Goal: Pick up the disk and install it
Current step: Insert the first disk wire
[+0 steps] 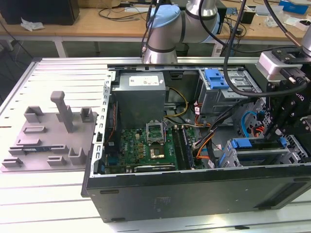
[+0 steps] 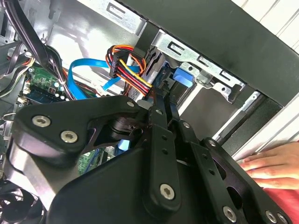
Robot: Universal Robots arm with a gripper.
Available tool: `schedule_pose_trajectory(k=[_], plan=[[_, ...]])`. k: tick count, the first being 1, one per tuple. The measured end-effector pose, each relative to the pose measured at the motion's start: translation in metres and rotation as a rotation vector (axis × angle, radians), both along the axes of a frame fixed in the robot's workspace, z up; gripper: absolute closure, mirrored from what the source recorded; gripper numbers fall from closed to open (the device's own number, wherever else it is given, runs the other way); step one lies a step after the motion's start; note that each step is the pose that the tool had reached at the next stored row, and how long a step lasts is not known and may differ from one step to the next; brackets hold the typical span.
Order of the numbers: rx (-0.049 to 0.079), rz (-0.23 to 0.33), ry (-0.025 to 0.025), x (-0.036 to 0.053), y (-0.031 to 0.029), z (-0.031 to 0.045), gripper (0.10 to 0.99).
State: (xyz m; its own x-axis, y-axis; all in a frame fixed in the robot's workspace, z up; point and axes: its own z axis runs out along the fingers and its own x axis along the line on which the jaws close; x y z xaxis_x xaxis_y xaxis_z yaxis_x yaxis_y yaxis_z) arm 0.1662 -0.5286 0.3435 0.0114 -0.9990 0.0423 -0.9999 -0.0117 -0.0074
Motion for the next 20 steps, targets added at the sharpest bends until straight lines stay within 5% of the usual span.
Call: schedule_pose_trajectory(k=[20], plan=[[-0.001, 0.0, 0.0, 0.0, 0.0001, 0.0039, 0.922]])
